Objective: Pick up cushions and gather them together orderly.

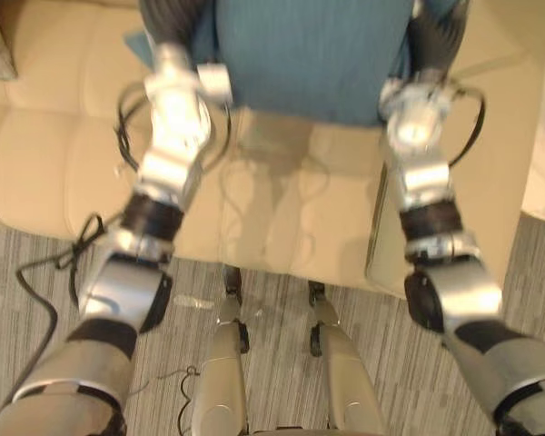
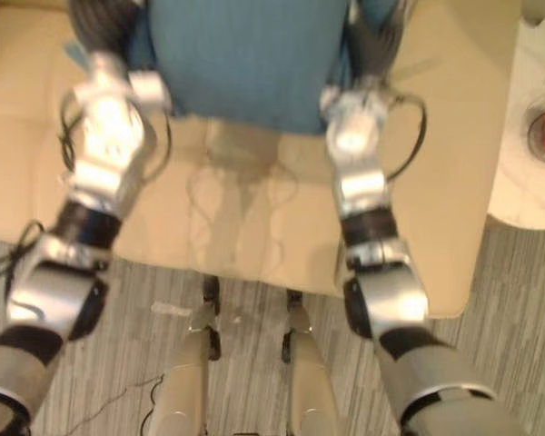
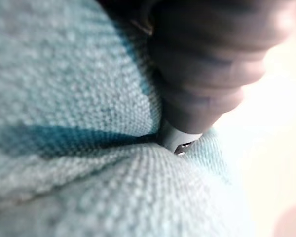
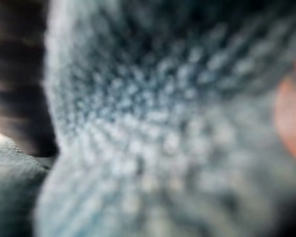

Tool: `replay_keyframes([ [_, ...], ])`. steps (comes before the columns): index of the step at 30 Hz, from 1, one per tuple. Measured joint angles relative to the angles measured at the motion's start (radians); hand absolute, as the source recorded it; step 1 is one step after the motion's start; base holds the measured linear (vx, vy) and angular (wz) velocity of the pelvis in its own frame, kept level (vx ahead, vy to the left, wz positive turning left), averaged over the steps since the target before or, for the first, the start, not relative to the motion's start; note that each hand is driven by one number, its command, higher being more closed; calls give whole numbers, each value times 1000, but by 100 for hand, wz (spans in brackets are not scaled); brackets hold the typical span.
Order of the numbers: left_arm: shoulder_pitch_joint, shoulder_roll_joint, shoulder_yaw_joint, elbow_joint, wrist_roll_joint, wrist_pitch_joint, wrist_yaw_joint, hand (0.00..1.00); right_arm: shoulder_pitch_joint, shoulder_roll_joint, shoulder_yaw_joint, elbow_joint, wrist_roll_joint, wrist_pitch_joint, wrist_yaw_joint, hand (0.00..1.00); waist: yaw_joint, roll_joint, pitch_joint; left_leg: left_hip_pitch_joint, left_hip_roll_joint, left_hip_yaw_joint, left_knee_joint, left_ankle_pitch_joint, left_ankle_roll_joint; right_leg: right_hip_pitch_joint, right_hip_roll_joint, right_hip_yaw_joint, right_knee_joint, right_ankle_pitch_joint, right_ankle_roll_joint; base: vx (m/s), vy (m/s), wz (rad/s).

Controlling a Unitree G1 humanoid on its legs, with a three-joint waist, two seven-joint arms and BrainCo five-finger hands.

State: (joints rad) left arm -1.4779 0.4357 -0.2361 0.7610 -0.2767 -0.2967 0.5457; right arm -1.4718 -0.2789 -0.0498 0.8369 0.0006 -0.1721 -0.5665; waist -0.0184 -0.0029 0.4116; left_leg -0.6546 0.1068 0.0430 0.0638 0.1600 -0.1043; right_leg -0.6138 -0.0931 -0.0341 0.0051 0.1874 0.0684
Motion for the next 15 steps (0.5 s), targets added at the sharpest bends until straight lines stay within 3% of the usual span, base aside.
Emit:
replay_keyframes([
  [2, -109, 7, -22, 164, -11, 1, -10, 0, -107, -9, -28, 143, 17, 4, -2, 0, -9, 2, 11, -21, -11, -5, -32, 20, 4, -19, -8, -9, -23, 12, 6, -10, 14, 10],
  [5, -161, 7, -29, 281, -46, 4, -56, 0, -176, -13, -34, 268, 110, 18, 13, 0, -23, 2, 27, -40, -21, -9, -49, 25, 8, -34, -15, -12, -46, 20, 11, 8, 20, 8],
  [8, -166, -6, -29, 324, -73, 26, -114, 0, -194, -21, -49, 298, 202, 26, 40, 0, -24, 2, 35, -77, -27, -4, -56, 28, 11, -73, -23, -10, -49, 22, 13, 21, 36, -1],
  [15, -132, -99, 58, 359, -139, 58, -143, 0, -164, -36, -31, 290, 284, 45, 73, 0, -17, -2, 87, -91, -23, 9, -57, 27, 11, -93, -26, -10, -43, 22, 13, 11, 15, -2],
])
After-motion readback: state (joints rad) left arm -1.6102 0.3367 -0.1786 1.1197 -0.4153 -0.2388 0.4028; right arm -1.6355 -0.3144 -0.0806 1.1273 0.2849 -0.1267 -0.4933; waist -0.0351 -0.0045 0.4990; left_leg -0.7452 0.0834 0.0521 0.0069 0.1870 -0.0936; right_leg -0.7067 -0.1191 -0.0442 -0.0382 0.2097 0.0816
